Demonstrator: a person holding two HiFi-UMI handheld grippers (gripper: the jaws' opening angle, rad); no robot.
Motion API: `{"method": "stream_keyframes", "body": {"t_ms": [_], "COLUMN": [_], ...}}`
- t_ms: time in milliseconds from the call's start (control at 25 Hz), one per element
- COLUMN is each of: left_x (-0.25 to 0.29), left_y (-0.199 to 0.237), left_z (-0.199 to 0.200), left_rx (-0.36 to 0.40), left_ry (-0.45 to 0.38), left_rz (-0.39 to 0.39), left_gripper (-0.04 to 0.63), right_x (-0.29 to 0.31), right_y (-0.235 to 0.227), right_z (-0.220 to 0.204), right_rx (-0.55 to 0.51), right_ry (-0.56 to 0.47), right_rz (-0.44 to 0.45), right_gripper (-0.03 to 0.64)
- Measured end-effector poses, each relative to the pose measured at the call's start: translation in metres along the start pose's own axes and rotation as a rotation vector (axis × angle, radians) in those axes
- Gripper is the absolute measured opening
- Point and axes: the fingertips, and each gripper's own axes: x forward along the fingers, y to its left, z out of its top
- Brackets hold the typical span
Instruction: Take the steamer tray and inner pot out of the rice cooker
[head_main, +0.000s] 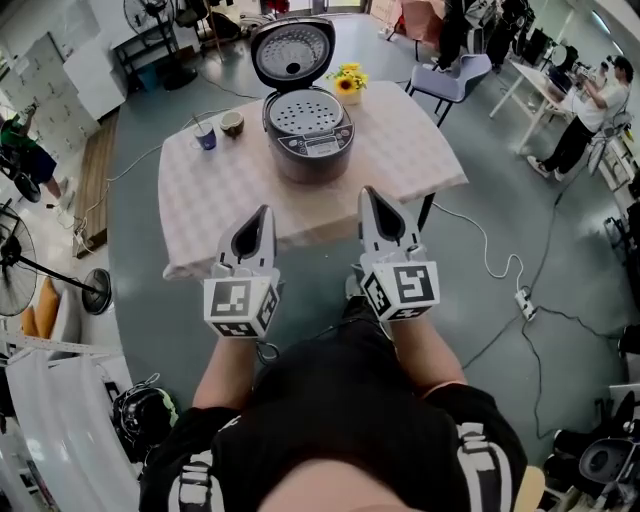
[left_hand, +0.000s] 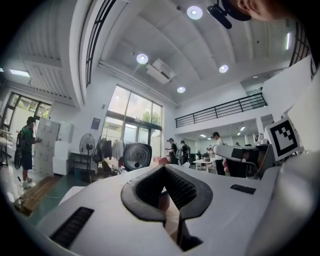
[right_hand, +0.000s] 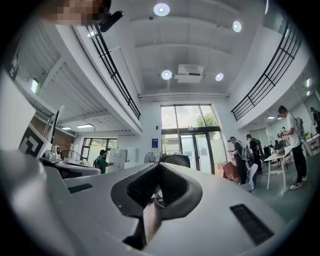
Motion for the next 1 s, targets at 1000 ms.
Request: {"method": "stream_keyframes", "body": {"t_ms": [1000], "left_x": [0.348], "left_y": [0.066], "left_z": [0.021], "left_rx": [0.032], "left_ry": [0.079], "left_rz": [0.292], "left_gripper": [0.003], "right_x": [0.329], "right_y": [-0.231], "right_z": [-0.046], "right_rx": [0.093], "right_ry": [0.086], "right_rz": [0.268], "right_gripper": [-0.002]}}
